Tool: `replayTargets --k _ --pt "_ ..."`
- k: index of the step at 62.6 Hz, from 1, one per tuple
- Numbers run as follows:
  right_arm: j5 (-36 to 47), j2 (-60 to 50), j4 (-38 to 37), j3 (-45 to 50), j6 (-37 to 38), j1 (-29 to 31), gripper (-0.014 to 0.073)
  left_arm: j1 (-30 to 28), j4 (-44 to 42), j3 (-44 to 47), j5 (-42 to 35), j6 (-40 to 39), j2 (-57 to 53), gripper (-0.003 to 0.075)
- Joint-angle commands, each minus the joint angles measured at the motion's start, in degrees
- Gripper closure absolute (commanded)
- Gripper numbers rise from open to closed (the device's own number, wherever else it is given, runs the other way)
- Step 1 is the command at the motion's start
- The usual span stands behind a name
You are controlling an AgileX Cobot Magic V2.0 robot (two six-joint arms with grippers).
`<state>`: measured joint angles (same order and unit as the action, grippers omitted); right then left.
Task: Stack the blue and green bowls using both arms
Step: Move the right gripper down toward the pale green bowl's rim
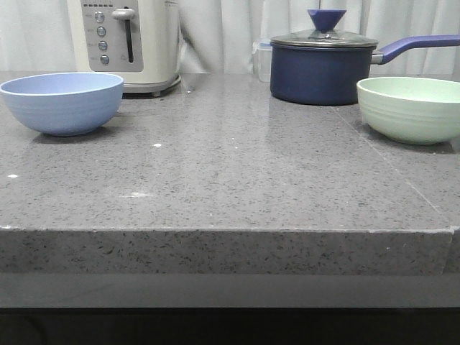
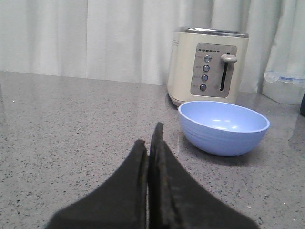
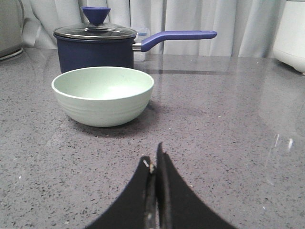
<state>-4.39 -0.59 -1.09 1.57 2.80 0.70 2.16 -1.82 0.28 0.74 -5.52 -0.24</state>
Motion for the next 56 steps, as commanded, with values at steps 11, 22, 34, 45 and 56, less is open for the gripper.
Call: replayTargets --k 11,22,34,45,56 --pt "5.1 -1.1 -0.6 -0.9 -0.3 0.3 0.0649 0.4 0.2 0.2 -4.3 -0.4 -1.0 0.0740" --pt "5.1 -1.1 -0.6 -0.9 -0.3 0.3 0.0649 0.4 0.2 0.2 -4.3 -0.4 -1.0 0.0740" --pt "5.1 -1.1 -0.6 -0.9 -0.3 0.3 0.0649 0.4 0.2 0.2 -4.3 -0.4 -1.0 0.0740" --pt "5.1 -1.1 -0.6 -0.9 -0.3 0.3 0.0649 0.4 0.2 0.2 -4.3 -0.4 -1.0 0.0740" --pt "6.1 -1.1 -0.6 -0.9 -0.3 0.3 0.0649 0.4 0.0 0.2 -5.1 -0.4 -1.0 0.0740"
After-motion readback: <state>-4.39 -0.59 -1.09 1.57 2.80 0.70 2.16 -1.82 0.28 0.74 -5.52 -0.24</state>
